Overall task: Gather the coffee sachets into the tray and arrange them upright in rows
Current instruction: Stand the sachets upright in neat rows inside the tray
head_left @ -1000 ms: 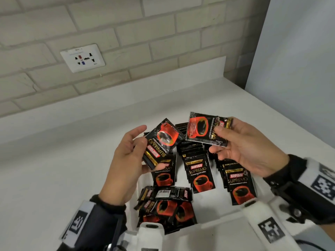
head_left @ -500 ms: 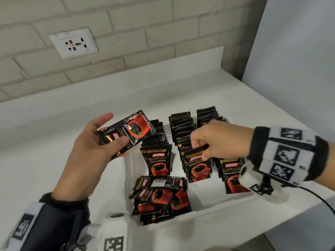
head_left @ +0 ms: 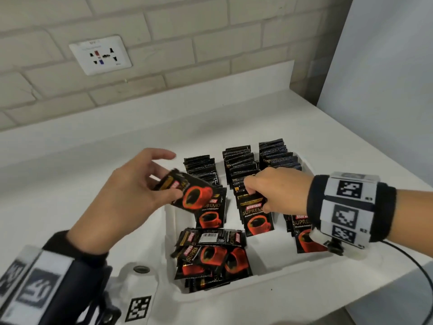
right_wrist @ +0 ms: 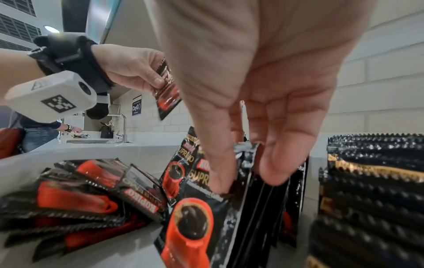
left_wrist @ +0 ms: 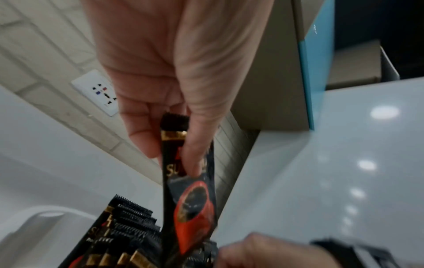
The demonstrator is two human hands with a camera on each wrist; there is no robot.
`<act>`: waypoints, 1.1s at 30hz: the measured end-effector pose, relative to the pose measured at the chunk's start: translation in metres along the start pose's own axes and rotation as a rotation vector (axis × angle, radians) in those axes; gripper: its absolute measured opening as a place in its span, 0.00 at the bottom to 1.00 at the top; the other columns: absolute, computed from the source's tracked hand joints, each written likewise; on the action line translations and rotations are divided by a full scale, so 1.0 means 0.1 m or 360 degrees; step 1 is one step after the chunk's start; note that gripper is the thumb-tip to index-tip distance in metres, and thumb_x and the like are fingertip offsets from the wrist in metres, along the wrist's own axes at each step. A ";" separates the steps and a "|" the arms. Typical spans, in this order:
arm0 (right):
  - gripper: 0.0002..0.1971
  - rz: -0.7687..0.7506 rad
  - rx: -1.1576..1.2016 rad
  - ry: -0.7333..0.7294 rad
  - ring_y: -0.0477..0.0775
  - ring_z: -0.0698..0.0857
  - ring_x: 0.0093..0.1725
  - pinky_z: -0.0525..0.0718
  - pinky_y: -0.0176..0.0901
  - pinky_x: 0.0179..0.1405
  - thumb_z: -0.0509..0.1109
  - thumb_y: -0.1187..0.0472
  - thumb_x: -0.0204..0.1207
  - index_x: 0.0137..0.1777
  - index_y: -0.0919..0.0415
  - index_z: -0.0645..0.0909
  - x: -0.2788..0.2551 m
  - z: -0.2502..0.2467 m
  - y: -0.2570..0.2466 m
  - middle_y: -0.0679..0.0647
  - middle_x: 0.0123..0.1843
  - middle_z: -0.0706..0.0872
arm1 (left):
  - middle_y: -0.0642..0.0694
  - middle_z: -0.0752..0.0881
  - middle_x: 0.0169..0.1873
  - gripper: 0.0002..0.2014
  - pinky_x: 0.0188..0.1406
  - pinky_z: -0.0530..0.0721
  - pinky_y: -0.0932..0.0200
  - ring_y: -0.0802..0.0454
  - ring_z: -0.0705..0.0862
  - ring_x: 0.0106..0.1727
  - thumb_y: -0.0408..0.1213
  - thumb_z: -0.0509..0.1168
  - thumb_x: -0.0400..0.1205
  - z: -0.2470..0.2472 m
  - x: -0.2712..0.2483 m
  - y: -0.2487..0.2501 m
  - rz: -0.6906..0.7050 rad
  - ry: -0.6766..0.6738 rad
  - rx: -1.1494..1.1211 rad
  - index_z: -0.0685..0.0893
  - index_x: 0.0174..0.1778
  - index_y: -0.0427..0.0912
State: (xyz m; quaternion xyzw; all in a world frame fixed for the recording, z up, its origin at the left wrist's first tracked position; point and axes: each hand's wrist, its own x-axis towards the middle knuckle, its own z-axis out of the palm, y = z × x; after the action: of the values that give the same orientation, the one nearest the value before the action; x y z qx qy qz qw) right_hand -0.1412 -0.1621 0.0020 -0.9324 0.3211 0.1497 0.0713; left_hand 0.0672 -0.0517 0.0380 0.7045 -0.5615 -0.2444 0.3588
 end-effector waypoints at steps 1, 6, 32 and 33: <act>0.14 0.0007 0.0000 0.0000 0.56 0.82 0.49 0.79 0.45 0.42 0.69 0.60 0.76 0.58 0.58 0.71 -0.01 -0.01 0.00 0.55 0.56 0.81 | 0.55 0.87 0.35 0.21 0.27 0.75 0.73 0.62 0.85 0.34 0.31 0.75 0.70 0.04 0.02 0.01 0.0023 -0.0073 0.0052 0.77 0.46 0.62; 0.16 0.0026 0.0015 0.0049 0.55 0.81 0.52 0.82 0.48 0.50 0.67 0.60 0.78 0.64 0.56 0.70 -0.07 -0.03 0.01 0.54 0.57 0.80 | 0.55 0.85 0.36 0.18 0.41 0.81 0.61 0.55 0.85 0.40 0.32 0.75 0.72 0.31 0.14 0.01 0.0214 -0.0352 0.0566 0.72 0.34 0.58; 0.19 -0.0416 0.0399 -0.0357 0.47 0.80 0.56 0.75 0.39 0.56 0.58 0.57 0.83 0.74 0.56 0.71 0.15 -0.06 -0.49 0.53 0.59 0.83 | 0.52 0.67 0.63 0.21 0.37 0.69 0.66 0.56 0.69 0.60 0.44 0.67 0.78 0.52 0.23 -0.19 0.0402 -0.0362 0.1220 0.72 0.67 0.51; 0.18 -0.0421 0.0405 -0.0328 0.41 0.79 0.46 0.75 0.35 0.50 0.59 0.57 0.83 0.72 0.56 0.73 0.14 -0.08 -0.48 0.48 0.49 0.83 | 0.52 0.67 0.64 0.24 0.40 0.72 0.64 0.55 0.69 0.61 0.44 0.68 0.78 0.51 0.21 -0.19 0.0387 -0.0338 0.1164 0.71 0.69 0.51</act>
State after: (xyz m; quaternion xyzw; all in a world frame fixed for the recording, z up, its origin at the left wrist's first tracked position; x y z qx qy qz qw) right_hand -0.0988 -0.1342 0.0068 -0.9296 0.2032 0.1919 0.2401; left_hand 0.0465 -0.0814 -0.0075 0.6848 -0.7248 -0.0556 0.0507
